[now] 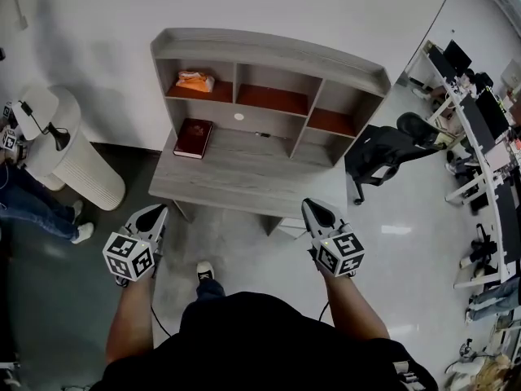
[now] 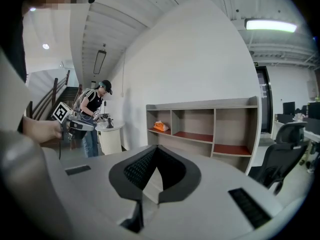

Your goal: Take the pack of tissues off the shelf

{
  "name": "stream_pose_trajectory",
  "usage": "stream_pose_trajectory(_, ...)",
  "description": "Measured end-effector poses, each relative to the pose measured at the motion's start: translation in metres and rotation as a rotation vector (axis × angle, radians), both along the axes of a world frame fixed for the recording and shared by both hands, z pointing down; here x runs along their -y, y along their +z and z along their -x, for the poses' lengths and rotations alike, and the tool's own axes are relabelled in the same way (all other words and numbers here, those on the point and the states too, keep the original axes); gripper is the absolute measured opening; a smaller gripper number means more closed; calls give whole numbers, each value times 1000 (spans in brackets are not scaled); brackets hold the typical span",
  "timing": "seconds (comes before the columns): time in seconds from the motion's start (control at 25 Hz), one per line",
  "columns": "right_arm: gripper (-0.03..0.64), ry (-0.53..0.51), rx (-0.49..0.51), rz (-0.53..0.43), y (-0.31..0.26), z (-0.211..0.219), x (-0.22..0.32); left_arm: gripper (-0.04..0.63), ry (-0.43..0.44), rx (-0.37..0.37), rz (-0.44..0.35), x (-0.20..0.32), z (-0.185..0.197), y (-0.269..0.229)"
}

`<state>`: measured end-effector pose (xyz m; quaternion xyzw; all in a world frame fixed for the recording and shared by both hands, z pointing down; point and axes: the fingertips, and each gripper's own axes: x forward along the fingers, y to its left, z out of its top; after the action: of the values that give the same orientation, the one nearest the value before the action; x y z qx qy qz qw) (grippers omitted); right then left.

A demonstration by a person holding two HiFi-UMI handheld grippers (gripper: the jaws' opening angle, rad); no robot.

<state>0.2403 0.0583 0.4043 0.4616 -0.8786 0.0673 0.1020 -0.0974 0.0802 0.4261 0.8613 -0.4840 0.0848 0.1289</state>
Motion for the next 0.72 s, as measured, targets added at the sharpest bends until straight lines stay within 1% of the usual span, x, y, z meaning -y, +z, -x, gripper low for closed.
stream_pose_trajectory(0.4, 8, 16, 20, 31, 13, 30, 55, 17, 20, 7, 12, 59, 27, 1)
stream_pose_trajectory(0.72, 8, 18, 8, 52, 18, 62, 102, 17, 62, 6, 13, 105, 42, 5)
